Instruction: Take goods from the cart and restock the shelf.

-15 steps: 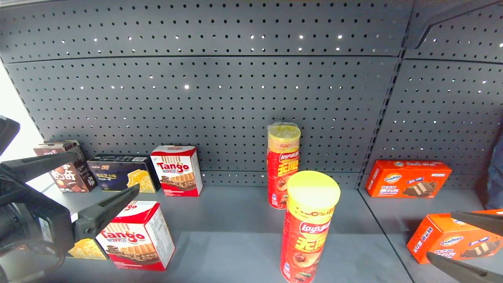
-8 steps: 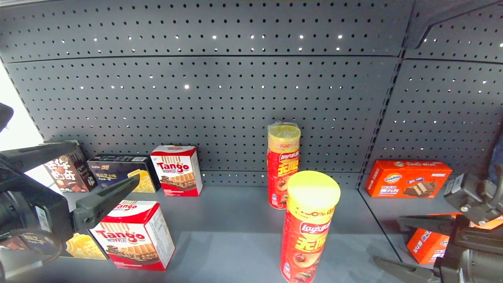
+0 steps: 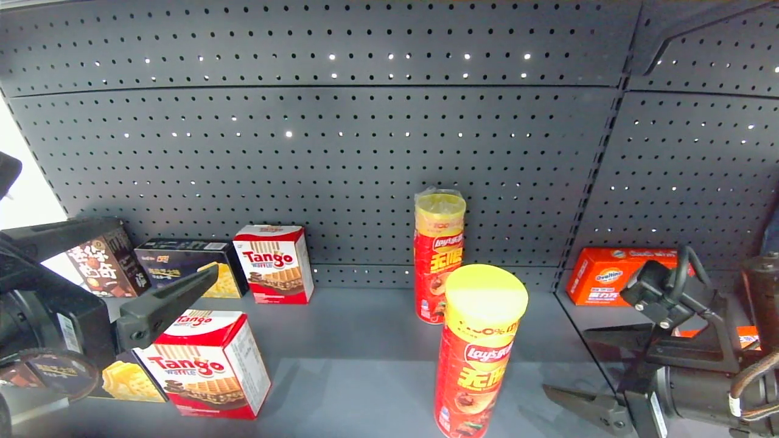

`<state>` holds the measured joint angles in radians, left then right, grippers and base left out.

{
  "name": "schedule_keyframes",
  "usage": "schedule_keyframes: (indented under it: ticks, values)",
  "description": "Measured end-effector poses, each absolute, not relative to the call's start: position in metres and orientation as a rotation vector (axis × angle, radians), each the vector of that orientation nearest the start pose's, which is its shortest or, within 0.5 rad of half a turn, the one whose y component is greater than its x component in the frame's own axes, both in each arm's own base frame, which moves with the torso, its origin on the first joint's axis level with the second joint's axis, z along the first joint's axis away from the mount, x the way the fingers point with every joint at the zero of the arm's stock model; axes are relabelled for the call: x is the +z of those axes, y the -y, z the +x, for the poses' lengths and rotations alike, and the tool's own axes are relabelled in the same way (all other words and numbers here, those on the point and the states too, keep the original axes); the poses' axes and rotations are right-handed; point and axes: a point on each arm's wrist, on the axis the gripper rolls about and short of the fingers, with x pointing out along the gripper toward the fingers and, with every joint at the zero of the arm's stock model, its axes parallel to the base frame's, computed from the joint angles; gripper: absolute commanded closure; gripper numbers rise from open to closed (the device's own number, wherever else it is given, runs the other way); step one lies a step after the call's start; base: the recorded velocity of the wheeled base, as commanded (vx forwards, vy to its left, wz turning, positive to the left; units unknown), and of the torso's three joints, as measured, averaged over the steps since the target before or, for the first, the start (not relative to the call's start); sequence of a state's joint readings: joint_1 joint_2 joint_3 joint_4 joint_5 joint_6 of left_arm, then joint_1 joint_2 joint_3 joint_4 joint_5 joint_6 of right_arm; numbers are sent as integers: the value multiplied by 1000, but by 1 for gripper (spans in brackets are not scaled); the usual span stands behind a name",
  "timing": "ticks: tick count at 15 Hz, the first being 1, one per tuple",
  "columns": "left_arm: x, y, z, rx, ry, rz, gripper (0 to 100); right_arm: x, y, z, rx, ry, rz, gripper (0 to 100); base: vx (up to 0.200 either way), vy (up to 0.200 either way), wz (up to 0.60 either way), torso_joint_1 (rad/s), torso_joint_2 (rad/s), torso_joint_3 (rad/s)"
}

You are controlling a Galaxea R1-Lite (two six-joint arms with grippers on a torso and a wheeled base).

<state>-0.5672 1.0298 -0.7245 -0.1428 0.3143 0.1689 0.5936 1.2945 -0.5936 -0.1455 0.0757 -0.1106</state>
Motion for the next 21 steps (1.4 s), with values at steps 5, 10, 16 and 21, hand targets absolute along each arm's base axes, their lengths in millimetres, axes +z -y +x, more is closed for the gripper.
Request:
schedule_keyframes:
  ticks: [5, 10, 16, 21]
  values:
    - [263, 70, 123, -262, -97, 224, 0, 173, -117, 167, 660, -553, -275, 0, 0, 0, 0, 0, 0, 0]
    - [264, 73, 128, -260, -82, 215, 0, 173, -128, 182, 659, -559, -276, 0, 0, 0, 0, 0, 0, 0]
    - [265, 73, 128, -260, -82, 212, 0, 167, -140, 190, 679, -584, -290, 0, 0, 0, 0, 0, 0, 0]
    - [265, 73, 129, -261, -82, 212, 0, 165, -147, 195, 689, -587, -295, 0, 0, 0, 0, 0, 0, 0]
